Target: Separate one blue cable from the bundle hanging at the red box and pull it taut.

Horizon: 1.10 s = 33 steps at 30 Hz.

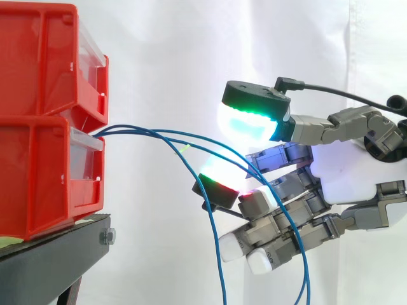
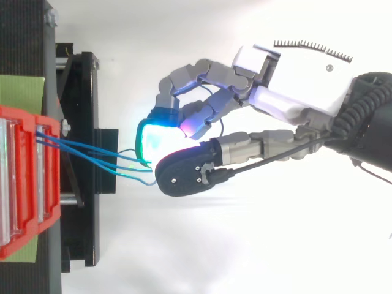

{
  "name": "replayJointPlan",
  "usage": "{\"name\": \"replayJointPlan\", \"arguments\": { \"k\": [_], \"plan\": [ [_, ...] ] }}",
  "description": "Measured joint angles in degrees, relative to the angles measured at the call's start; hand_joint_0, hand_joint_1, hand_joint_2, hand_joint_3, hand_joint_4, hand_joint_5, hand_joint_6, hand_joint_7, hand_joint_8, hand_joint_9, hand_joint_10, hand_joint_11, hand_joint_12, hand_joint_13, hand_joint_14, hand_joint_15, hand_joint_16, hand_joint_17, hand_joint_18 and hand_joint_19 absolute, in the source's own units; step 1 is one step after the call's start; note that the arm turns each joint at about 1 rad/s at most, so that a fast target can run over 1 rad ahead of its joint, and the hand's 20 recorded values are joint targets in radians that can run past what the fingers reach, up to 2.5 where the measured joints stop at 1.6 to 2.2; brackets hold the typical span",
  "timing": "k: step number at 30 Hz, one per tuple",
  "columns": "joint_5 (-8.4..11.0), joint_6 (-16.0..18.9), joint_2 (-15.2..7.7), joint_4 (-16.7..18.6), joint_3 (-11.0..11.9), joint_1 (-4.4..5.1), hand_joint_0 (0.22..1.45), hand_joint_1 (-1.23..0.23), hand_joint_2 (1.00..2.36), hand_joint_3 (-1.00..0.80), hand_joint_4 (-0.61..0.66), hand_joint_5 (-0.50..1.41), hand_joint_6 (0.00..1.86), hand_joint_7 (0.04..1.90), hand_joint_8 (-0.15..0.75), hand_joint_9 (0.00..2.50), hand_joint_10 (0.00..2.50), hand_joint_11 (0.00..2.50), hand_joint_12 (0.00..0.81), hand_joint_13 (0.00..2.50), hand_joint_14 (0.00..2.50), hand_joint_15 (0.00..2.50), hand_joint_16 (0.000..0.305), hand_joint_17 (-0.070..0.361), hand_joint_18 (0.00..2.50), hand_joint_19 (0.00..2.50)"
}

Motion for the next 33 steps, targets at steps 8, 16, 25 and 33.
{"name": "replayJointPlan", "arguments": {
  "k": [8, 16, 25, 33],
  "plan": [
    [0.05, 0.0, 0.0, 0.1, 0.0, 0.08, 0.51, -0.71, 1.0, -0.5, 0.1, -0.23, 0.87, 0.92, 0.283, 1.0, 0.02, 1.17, 0.352, 0.95, 0.02, 0.72, 0.053, 0.12, 0.6, 0.58],
    [0.56, 0.0, 0.0, 0.2, 0.0, 0.22, 0.58, -0.8, 1.0, -0.5, 0.09, -0.24, 0.87, 0.93, 0.254, 0.96, 0.02, 1.17, 0.332, 0.94, 0.03, 0.73, 0.05, 0.113, 0.59, 0.57],
    [0.92, 0.1, 0.0, 0.9, -0.8, 0.33, 0.56, -0.87, 1.0, -0.5, 0.08, -0.25, 0.88, 0.91, 0.255, 0.94, 0.02, 1.16, 0.335, 0.93, 0.03, 0.72, 0.051, 0.115, 0.6, 0.57],
    [1.71, 0.6, 0.0, 3.2, -2.1, 0.59, 0.64, -0.89, 1.0, -0.5, 0.06, -0.25, 0.88, 0.92, 0.239, 0.92, 0.02, 1.18, 0.321, 0.96, 0.03, 0.75, 0.05, 0.112, 0.61, 0.56]
  ]
}}
